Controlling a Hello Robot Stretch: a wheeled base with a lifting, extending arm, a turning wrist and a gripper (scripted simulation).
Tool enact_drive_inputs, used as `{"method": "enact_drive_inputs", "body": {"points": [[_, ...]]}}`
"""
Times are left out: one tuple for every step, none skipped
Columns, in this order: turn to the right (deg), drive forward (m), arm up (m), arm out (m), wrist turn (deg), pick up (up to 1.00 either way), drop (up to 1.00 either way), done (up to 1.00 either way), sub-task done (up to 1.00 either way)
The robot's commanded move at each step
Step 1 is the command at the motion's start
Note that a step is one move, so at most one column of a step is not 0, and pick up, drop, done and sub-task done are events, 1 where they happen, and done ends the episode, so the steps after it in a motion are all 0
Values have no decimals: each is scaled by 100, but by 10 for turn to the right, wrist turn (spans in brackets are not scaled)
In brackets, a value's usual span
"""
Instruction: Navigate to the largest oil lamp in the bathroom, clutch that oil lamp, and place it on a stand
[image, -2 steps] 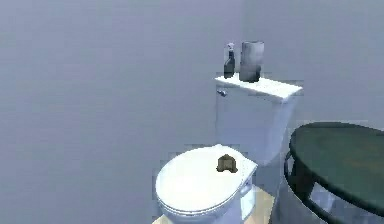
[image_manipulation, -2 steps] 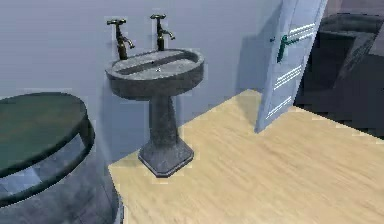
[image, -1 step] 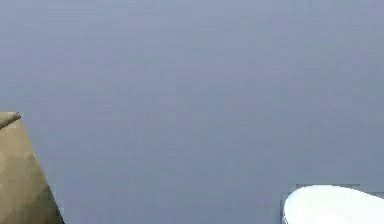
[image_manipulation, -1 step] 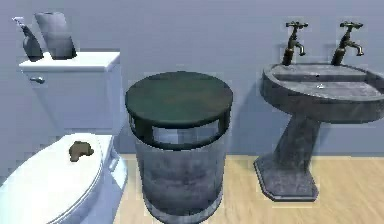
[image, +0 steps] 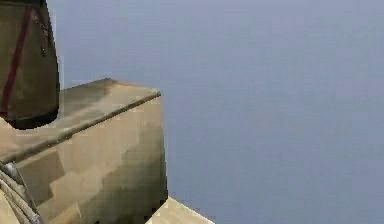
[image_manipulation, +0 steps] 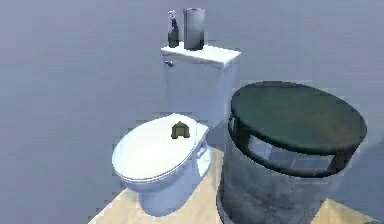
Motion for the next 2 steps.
{"method": "enact_drive_inputs", "body": {"points": [[450, 0, 0, 0, 0, 0, 0, 0, 0], [450, 0, 0, 0, 0, 0, 0, 0, 0]]}}
